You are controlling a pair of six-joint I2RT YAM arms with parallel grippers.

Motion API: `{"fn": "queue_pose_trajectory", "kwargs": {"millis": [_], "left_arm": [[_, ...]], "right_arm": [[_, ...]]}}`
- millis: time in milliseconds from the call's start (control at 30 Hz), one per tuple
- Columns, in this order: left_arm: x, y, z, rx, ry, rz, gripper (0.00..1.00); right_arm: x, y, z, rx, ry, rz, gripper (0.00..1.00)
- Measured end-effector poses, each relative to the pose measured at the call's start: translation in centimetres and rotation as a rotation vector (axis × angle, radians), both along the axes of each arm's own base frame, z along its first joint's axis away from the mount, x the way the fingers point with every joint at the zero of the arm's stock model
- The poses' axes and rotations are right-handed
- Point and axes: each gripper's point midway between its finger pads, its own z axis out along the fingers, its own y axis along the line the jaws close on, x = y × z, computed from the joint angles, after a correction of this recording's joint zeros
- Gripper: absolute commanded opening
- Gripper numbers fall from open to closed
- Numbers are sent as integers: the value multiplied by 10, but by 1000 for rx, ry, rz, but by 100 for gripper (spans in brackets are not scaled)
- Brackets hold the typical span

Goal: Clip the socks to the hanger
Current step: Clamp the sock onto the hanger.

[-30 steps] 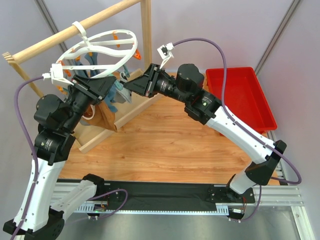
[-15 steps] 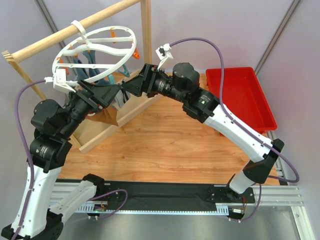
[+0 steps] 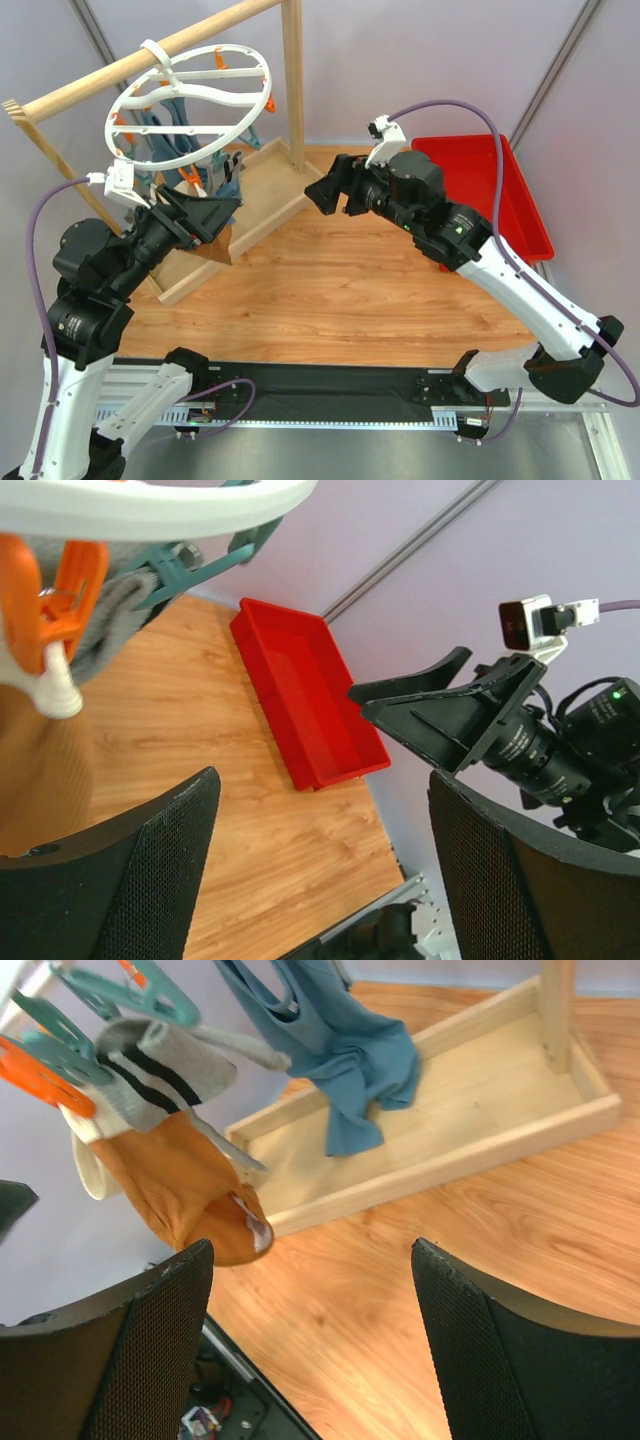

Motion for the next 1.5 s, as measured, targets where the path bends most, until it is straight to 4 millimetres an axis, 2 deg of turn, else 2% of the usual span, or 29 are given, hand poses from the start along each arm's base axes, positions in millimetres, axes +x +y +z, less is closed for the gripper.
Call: {"fn": "queue_pose_trajectory", "kwargs": {"millis": [133, 167, 233, 333, 367, 533, 567, 667, 867, 1000, 1100, 1200, 1433, 1500], "left_arm": [[-3, 3, -10, 28, 17, 10, 85], [-3, 5, -11, 32, 16, 16, 76], [-2, 7, -11, 47, 6, 30, 72], [3, 11, -4, 97, -22, 49, 72], [5, 11, 1, 112, -38, 54, 72], [22, 10, 24, 175, -90, 66, 72], [24, 10, 24, 180, -90, 69, 72], [27, 11, 21, 194, -82, 78, 72], [17, 17, 26, 192, -106, 92, 73], [7, 20, 32, 184, -132, 95, 72], [5, 21, 33, 182, -137, 94, 72], [4, 21, 34, 182, -140, 90, 72], [1, 20, 35, 181, -143, 83, 71], [1, 20, 35, 181, -143, 79, 71]], "right_arm": [[-1, -15, -12, -62, -15, -33, 79], [-2, -15, -14, -69, -19, -28, 77], [-3, -12, -18, -81, -28, -4, 75], [-5, 5, -18, -72, -57, 82, 75], [-5, 12, -17, -66, -71, 114, 78], [8, 62, -13, -58, -135, 271, 84], [12, 71, -10, -51, -153, 297, 88], [22, 92, -7, -45, -201, 360, 91], [42, 108, 0, -26, -275, 415, 91], [55, 112, 0, 6, -304, 457, 86], [59, 116, -2, 34, -318, 493, 78], [56, 124, 0, 81, -319, 551, 67], [33, 132, 19, 214, -319, 665, 14], [30, 131, 21, 229, -301, 673, 7]]}}
